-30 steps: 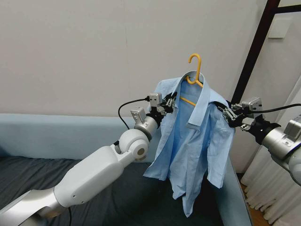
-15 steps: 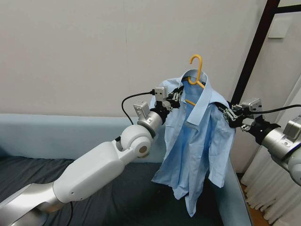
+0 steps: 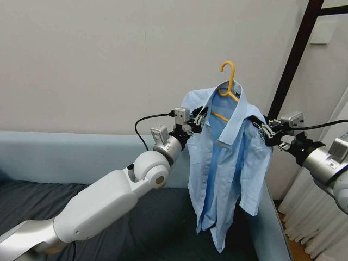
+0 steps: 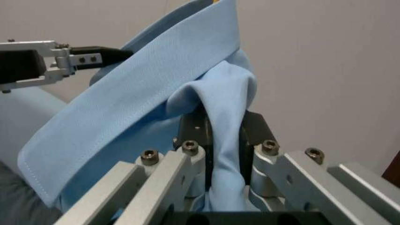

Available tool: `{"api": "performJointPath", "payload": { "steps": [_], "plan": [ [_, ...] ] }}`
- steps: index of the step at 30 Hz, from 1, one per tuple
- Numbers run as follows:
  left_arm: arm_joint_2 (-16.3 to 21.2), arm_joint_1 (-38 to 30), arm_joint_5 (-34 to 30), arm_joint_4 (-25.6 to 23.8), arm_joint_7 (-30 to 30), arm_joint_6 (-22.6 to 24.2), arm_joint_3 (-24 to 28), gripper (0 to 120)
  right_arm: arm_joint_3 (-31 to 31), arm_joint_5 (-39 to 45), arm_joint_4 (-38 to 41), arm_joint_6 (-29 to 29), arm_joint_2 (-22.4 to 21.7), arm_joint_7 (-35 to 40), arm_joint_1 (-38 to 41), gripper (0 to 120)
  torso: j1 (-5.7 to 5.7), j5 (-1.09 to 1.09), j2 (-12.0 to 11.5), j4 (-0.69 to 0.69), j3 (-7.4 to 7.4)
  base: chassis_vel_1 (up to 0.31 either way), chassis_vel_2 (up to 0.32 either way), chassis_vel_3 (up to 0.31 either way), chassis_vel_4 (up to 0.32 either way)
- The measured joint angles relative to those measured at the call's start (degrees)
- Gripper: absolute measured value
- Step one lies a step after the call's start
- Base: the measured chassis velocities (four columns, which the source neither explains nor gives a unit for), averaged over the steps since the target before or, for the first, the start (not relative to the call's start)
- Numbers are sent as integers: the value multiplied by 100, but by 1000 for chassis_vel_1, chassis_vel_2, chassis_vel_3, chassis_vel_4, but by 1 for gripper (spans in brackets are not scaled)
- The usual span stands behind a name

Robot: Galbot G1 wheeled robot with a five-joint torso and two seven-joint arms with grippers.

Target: Pick up the clothes from the sofa and hang them on the clothes hanger.

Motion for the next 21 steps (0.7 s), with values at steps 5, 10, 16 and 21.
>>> {"api": "performJointPath", "payload": {
  "steps": [5, 10, 16, 21],
  "plan": [
    [394, 105, 12, -207, 86, 25, -200, 58, 11, 2, 49, -65, -12, 83, 0, 8, 0, 0, 0, 0, 0, 0, 0, 0, 0],
    [803, 657, 80, -563, 244, 32, -690, 79, 74, 87, 224, -238, -29, 328, 1, 8, 0, -1, 0, 1, 0, 0, 0, 0, 0],
    [1109, 1439, 425, -895, 415, -39, -1255, 95, 227, 290, 389, -391, -14, 647, -46, 8, 0, -1, 0, 0, -1, 0, 0, 0, 0],
    [1454, 2639, 761, -1309, 407, -101, -2131, 100, 442, 590, 704, -652, 81, 1251, -76, 8, 0, -1, 0, 0, 0, 0, 0, 0, 0]
  ]
}}
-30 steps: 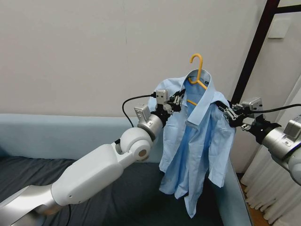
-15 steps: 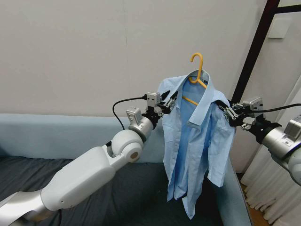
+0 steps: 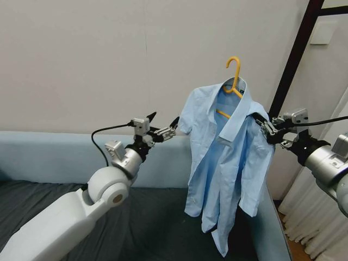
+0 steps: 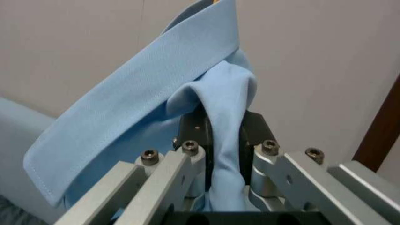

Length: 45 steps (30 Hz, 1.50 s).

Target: Pick up the clothes from the sofa and hang them on the clothes hanger.

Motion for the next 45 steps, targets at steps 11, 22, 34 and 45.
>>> {"api": "performJointPath", "payload": {
  "steps": [11, 22, 34, 45],
  "plan": [
    [202, 2304, 1133, -379, -154, -471, -1088, 100, 607, 648, 542, -517, 289, 740, -178, 8, 0, 3, 0, -2, 0, 0, 0, 0, 0],
    [-1057, 4869, 2407, -830, -232, -870, -2382, 100, 900, 670, 748, -827, 589, 1003, -327, 8, 0, 3, 0, 0, 0, 0, 0, 0, 0],
    [-1626, 5740, 2689, -860, 62, -1210, -2569, 100, 988, 105, 749, -918, 942, 1166, -413, 8, 0, 3, 0, 0, 1, 0, 0, 0, 0],
    [-1609, 5690, 2671, -852, 65, -1205, -2541, 100, 2087, 1276, 884, -1887, 263, 2692, -181, 8, 0, 1, 0, -1, 1, 0, 0, 0, 0]
  ]
}}
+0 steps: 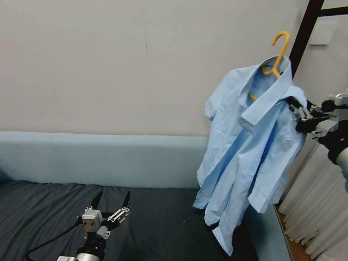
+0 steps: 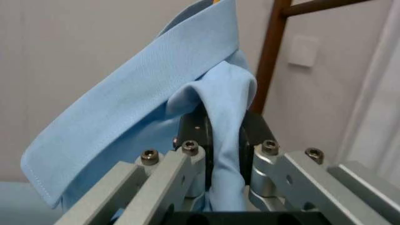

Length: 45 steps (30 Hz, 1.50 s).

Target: Pick up the clothes from the sofa and hang them on the clothes hanger.

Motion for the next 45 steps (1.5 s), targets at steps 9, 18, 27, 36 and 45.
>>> {"api": "performJointPath", "payload": {
  "steps": [9, 18, 27, 36, 45],
  "plan": [
    [7, -16, -11, 3, 0, 8, 9, 100, 479, 184, -91, -885, -561, 544, 143, 8, 0, 0, 0, 1, 0, 0, 0, 0, 0],
    [10, -23, -16, 6, 1, 11, 13, 100, 250, -275, -620, -1111, -1044, 568, 298, 8, 0, -1, 0, 1, 0, 0, 0, 0, 0],
    [13, -26, -19, 7, 1, 15, 17, 100, -596, -1684, -1585, -933, -1222, -238, 504, 8, 0, 1, 0, 1, 1, 0, 0, 0, 0],
    [14, -27, -21, 8, 0, 17, 18, 100, -766, -2662, -2286, -264, -1480, -1513, 353, 8, 0, 0, 0, 1, 1, 0, 0, 0, 0],
    [15, -27, -21, 7, 0, 17, 18, 100, -757, -2863, -2843, 249, -1639, -2094, 308, 8, 0, 1, 0, 1, 0, 0, 0, 0, 0]
  ]
}}
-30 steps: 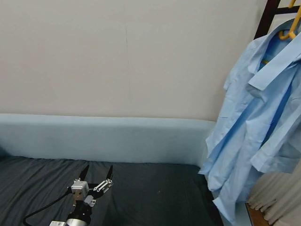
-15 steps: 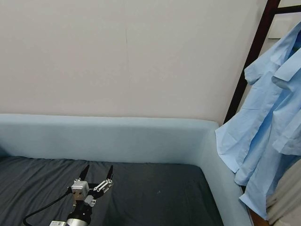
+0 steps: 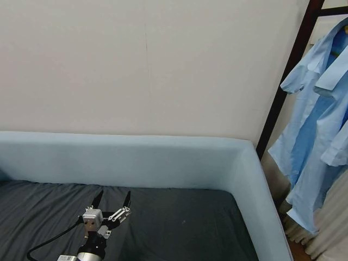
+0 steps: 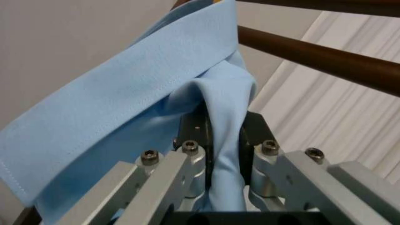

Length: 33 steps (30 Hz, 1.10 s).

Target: Pick up the clothes from the sofa and hang them on the clothes hanger.

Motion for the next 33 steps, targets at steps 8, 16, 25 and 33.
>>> {"api": "performJointPath", "payload": {
  "steps": [8, 16, 25, 33],
  "plan": [
    [0, 0, 0, 0, 0, 0, 0, 100, -105, 140, -309, 632, 287, -286, -35, 8, 0, -1, 0, 0, -1, 0, 0, 0, 0],
    [0, -1, -1, 0, 0, 0, 0, 100, -269, -17, -293, 1040, 886, -378, -90, 8, 0, 0, 0, 0, 0, 0, 0, 0, 0],
    [0, -1, -1, 1, 0, 0, 1, 100, -680, -618, -949, 1774, 1619, -747, 193, 8, 0, -3, 0, 0, -1, 0, 0, 0, 0],
    [0, -1, -1, 0, 0, 0, 0, 100, -1651, -1296, -1682, 2356, 2280, -1062, 1410, 8, 0, -1, 0, 1, 0, 0, 0, 0, 0]
  ]
}}
